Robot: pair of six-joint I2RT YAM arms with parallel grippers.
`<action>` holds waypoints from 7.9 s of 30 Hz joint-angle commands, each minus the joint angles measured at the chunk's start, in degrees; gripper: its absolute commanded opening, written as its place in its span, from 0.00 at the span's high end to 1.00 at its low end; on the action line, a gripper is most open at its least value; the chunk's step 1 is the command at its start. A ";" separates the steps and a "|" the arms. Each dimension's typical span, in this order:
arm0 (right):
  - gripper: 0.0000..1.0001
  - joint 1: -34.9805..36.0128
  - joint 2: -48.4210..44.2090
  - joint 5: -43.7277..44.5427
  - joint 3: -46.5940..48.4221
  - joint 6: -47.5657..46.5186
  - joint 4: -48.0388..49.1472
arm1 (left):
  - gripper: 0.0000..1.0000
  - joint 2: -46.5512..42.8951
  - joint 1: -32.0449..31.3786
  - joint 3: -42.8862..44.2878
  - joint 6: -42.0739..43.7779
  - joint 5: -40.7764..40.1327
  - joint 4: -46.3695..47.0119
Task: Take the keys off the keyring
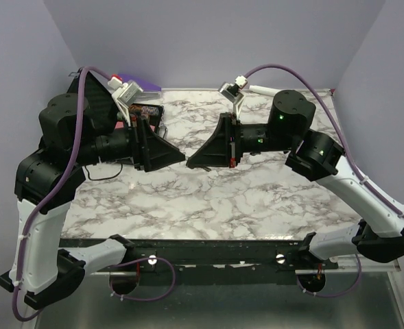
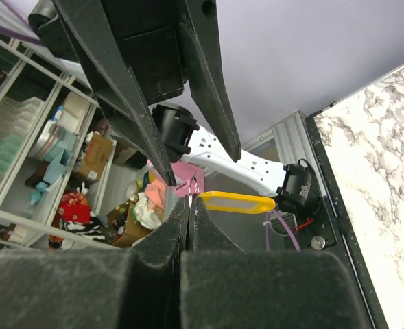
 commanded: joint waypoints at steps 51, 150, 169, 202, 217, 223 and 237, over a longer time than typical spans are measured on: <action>0.99 -0.25 -1.58 -6.73 2.84 -4.87 -7.29 | 1.00 -4.16 -1.06 -12.74 -8.76 16.38 14.30; 0.99 -0.33 -0.62 -2.77 -5.51 10.16 19.07 | 0.35 -13.13 -18.99 -7.21 -0.77 -20.98 7.63; 0.99 -0.34 -0.97 -7.17 -5.51 13.41 24.34 | 0.44 -12.07 -14.07 -9.49 -4.99 -13.59 10.62; 0.99 -0.25 0.88 -9.45 -5.25 14.38 26.19 | 0.71 -10.31 -10.38 -11.60 -6.92 -2.61 17.21; 0.99 -0.34 0.35 -6.21 -4.99 11.49 22.86 | 1.00 -9.61 -9.59 -9.93 -7.45 -4.79 14.49; 0.99 -0.34 -0.61 1.61 -4.10 7.18 15.74 | 1.00 -11.89 -9.59 -12.03 -13.50 -21.56 12.02; 0.99 -0.16 0.62 5.48 -4.45 6.12 13.62 | 1.00 -19.71 -9.59 -29.35 -33.29 -40.84 21.34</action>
